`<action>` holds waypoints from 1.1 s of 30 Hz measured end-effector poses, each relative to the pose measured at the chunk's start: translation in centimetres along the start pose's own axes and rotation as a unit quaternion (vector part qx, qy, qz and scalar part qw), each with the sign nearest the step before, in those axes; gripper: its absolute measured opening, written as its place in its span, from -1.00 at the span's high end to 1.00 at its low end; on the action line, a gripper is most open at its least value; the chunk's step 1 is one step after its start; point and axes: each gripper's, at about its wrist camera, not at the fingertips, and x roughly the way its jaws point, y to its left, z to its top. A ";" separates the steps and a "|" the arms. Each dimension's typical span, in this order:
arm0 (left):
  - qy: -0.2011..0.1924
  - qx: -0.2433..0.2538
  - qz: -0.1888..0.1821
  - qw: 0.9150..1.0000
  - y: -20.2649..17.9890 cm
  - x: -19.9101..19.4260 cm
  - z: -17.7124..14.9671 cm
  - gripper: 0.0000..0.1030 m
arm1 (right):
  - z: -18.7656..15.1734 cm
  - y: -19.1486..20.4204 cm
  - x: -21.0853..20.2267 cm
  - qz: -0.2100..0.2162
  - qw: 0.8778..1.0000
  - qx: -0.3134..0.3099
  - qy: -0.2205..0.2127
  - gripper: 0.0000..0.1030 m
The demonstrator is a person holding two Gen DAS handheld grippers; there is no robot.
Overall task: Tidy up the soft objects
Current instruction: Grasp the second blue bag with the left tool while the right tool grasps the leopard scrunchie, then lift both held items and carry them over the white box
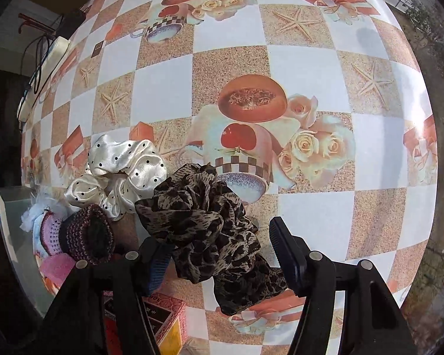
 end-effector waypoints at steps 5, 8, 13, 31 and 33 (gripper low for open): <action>-0.002 0.023 0.005 1.000 -0.8 -1.2 -2.1 0.48 | -1.5 -0.3 -2.2 0.032 0.999 0.024 -0.017 0.47; -0.001 0.028 0.003 1.000 -1.0 -1.8 -3.2 0.48 | -3.0 0.0 -5.1 0.044 0.998 0.021 -0.048 0.48; -0.013 0.049 0.006 0.999 -1.4 -3.5 -5.0 0.48 | -5.5 1.3 -10.4 0.059 0.993 0.017 -0.099 0.47; -0.030 0.118 -0.006 0.993 -1.2 -7.2 -12.1 0.48 | -15.2 8.9 -16.7 0.054 0.987 0.000 -0.154 0.47; -0.033 0.121 -0.009 0.992 -1.1 -7.4 -12.7 0.48 | -16.2 9.7 -16.4 0.053 0.988 -0.004 -0.148 0.47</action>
